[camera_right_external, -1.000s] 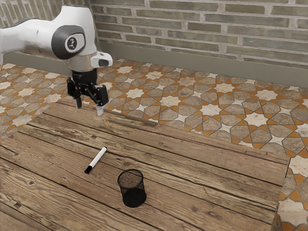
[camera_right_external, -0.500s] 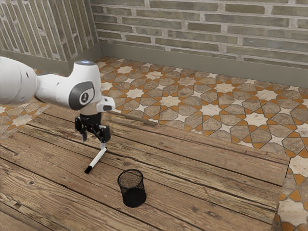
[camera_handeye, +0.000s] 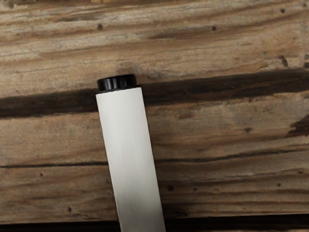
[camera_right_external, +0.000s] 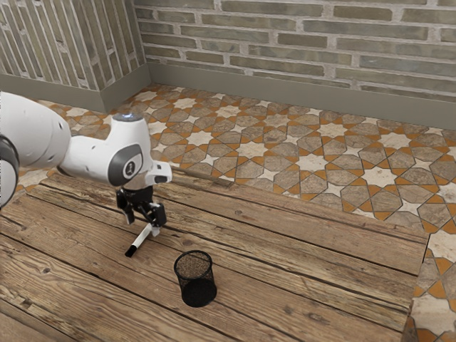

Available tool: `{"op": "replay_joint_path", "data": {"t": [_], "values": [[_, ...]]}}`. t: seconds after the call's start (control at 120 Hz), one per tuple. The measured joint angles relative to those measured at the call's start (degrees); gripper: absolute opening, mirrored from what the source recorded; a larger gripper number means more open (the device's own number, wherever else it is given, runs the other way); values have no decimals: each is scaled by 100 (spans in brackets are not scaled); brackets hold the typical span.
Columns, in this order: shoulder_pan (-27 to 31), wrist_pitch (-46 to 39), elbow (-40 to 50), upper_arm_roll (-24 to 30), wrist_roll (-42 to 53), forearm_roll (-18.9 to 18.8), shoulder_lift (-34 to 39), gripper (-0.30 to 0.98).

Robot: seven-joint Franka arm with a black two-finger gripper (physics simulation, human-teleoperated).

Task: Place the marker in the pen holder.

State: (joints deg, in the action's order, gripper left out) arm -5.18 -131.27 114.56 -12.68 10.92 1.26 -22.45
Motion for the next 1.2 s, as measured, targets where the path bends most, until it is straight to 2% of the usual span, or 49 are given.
{"op": "replay_joint_path", "data": {"t": [0.4,0.783,0.9,1.2], "values": [[3,-57,-163,-6,-8,118,-200,68],[7,-63,-187,-6,-13,135,-255,60],[6,-64,-187,-6,-14,139,-255,51],[8,-70,-190,-15,-13,145,-246,18]]}}
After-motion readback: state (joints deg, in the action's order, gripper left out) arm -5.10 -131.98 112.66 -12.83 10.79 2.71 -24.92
